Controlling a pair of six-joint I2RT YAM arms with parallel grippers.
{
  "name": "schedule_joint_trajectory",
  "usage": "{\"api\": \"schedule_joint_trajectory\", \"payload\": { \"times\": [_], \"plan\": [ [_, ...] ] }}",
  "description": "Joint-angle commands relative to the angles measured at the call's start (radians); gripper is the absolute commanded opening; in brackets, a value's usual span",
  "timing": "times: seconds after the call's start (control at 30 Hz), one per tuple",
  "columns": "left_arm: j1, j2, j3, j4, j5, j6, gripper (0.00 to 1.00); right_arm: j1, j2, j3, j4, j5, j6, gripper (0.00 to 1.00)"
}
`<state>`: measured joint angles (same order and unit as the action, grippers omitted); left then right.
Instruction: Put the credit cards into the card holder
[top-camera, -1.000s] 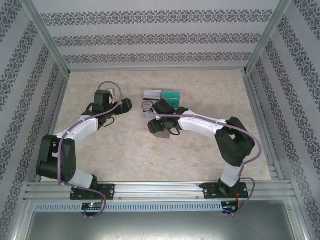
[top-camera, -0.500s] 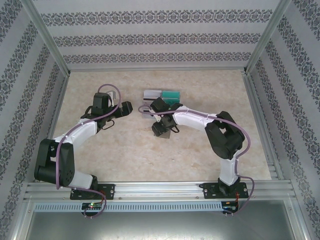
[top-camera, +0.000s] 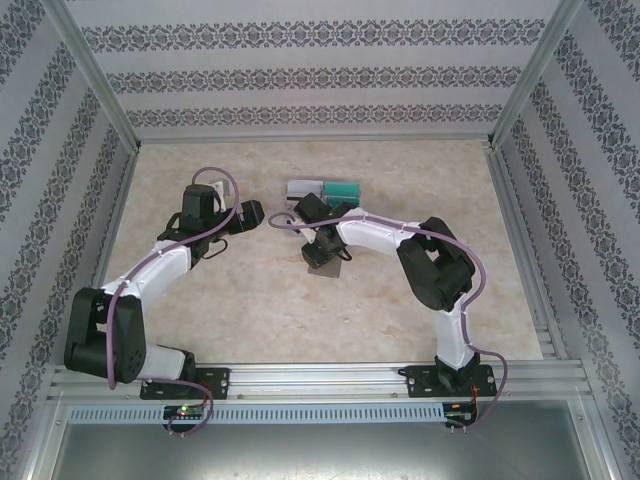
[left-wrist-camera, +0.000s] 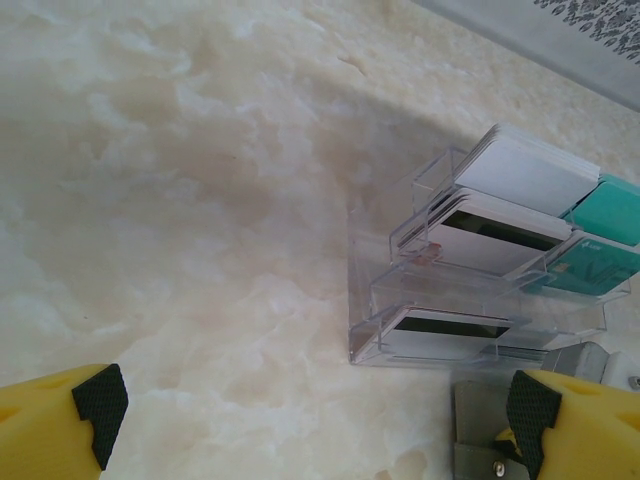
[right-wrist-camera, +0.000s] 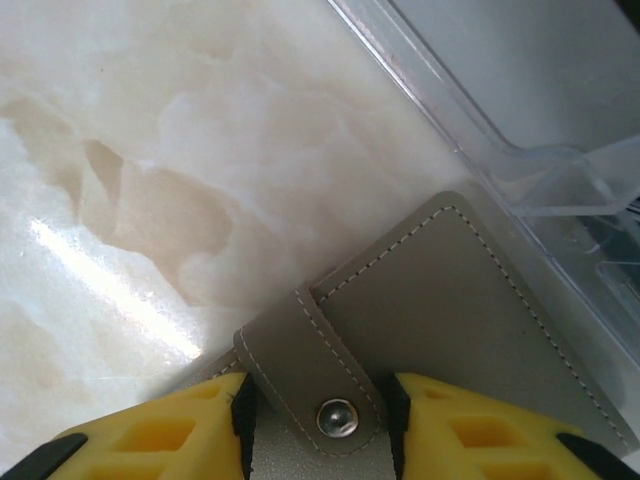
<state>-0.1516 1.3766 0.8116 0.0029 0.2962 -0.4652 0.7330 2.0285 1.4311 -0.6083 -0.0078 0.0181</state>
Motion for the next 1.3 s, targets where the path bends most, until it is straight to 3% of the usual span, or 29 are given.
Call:
{"api": "schedule_joint_trajectory", "payload": {
  "times": [0.0, 0.17, 0.27, 0.77, 1.07, 1.27],
  "plan": [
    [-0.007, -0.026, -0.010, 0.006, -0.011, -0.004, 0.99, 0.008, -0.004, -0.053, -0.031, -0.023, -0.001, 0.33],
    [-0.008, -0.020, 0.002, 0.001, 0.003, -0.006, 0.99, 0.009, -0.001, -0.052, -0.023, -0.015, 0.021, 0.10],
    [-0.007, -0.033, 0.005, -0.011, 0.011, -0.012, 0.99, 0.000, -0.044, -0.036, -0.021, -0.055, 0.055, 0.04],
    [-0.008, -0.174, 0.079, -0.055, 0.221, -0.037, 0.99, -0.136, -0.343, 0.129, -0.012, -0.399, 0.409, 0.06],
    [-0.034, -0.169, 0.082, -0.017, 0.340, 0.013, 0.93, -0.151, -0.385, 0.201, 0.006, -0.471, 0.502, 0.06],
    [-0.128, -0.151, 0.101, -0.075, 0.355, 0.172, 0.90, -0.147, -0.421, 0.174, -0.022, -0.459, 0.505, 0.06]
  ]
}}
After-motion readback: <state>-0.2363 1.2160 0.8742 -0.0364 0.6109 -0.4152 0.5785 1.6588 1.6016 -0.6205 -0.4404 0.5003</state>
